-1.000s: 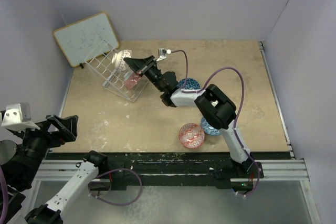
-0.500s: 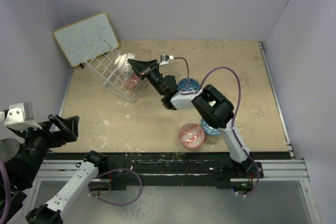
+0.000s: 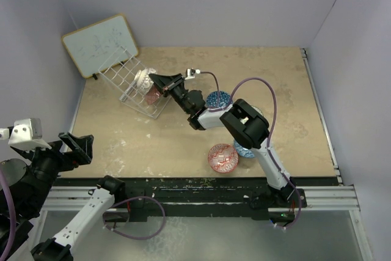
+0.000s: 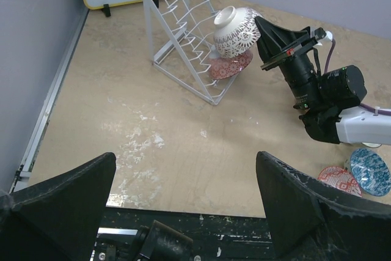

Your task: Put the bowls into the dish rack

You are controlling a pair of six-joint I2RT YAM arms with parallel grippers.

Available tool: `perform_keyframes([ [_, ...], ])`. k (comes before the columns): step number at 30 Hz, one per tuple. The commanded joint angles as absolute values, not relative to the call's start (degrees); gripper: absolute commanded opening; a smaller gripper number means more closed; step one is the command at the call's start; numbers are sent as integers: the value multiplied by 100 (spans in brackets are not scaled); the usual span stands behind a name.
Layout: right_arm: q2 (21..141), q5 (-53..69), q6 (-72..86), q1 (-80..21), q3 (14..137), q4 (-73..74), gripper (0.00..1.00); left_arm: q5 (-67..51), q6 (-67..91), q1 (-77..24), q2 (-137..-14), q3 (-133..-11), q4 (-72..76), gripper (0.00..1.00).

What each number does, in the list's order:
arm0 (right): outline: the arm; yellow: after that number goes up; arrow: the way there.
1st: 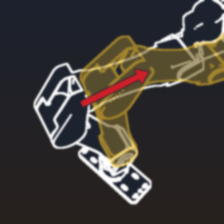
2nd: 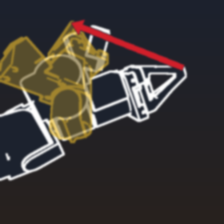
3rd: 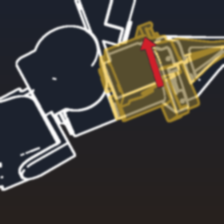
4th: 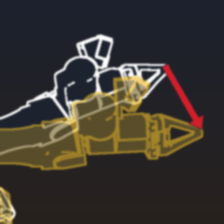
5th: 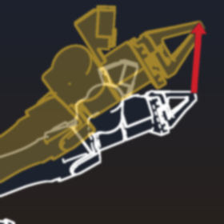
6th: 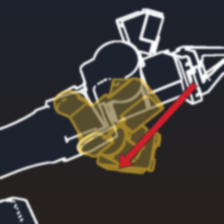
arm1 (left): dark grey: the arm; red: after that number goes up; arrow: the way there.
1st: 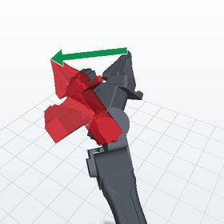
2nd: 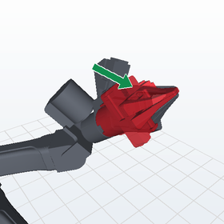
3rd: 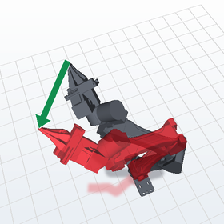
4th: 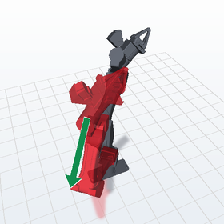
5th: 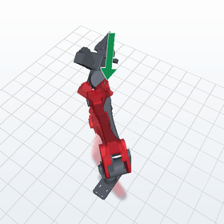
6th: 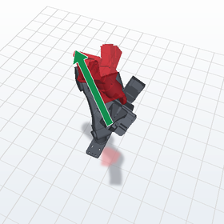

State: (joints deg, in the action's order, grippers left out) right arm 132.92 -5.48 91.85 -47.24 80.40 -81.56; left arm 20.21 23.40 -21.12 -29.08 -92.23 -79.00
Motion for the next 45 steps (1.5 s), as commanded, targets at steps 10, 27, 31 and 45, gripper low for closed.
perform_keyframes([
  [10,13698,-664,9471,-4746,8731,-8579,0,2101,2355,-2108,-2848,-9183,-7892,99],
  [27,13491,-723,9372,-4747,8514,-8210,30,2101,2355,-2109,-2848,-9231,-7917,99],
  [31,13333,-754,9345,-4751,8412,-7974,42,2104,2364,-2102,-2848,-9255,-7918,99],
  [45,12686,-735,9462,-4746,8113,-6545,49,2100,2398,-2105,-2797,-9278,-7923,99],
])
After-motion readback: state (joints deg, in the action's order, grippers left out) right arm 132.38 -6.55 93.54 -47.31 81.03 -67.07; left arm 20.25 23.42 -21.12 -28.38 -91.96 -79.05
